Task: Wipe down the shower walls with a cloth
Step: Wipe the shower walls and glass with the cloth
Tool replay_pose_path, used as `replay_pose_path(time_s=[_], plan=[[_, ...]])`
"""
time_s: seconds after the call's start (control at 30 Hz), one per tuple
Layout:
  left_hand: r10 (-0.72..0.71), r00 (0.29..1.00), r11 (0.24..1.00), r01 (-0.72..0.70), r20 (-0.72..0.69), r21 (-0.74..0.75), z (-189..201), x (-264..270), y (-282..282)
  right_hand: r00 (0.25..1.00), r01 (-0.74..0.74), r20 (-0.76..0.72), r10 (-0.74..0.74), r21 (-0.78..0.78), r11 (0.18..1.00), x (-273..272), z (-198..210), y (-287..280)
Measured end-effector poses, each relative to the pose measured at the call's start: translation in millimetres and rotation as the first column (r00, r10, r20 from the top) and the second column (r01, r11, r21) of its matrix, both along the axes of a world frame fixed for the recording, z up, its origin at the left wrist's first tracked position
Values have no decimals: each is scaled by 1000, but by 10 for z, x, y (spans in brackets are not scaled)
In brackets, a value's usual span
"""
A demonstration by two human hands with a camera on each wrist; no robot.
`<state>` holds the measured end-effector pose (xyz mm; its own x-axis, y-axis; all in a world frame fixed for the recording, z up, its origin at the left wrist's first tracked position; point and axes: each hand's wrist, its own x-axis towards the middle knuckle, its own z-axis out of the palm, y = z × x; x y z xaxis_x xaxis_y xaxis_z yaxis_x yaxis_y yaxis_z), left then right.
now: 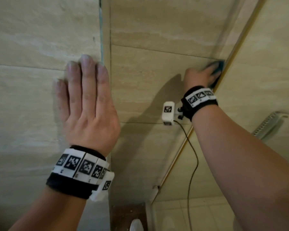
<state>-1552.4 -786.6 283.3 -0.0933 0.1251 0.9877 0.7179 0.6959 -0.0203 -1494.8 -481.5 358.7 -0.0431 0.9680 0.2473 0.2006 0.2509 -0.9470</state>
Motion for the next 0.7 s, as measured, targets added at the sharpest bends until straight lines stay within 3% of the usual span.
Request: replay_pose_path(time_s=[0.1,0.17,0.3,0.43,0.57,0.7], plan=[[4,1000,1000,-4,9,-8,-5,0,-16,995,-89,65,71,349,933,25,226,69],[-2,1000,1000,2,16,-11,2,9,-17,989,-130,116,91,401,907,83,193,104],[-30,997,999,31,67,-13,53,65,-14,986,-119,142,84,252,960,184,-386,99],[-131,976,988,142,172,-55,-10,175,-105,959,-216,190,211,5,976,308,-1151,62],[-347,865,907,407,363,-103,-489,563,-80,950,-258,193,246,40,965,304,-1363,57],[-398,770,833,530,498,-155,-854,653,59,939,-270,247,240,92,959,229,-1636,-54]])
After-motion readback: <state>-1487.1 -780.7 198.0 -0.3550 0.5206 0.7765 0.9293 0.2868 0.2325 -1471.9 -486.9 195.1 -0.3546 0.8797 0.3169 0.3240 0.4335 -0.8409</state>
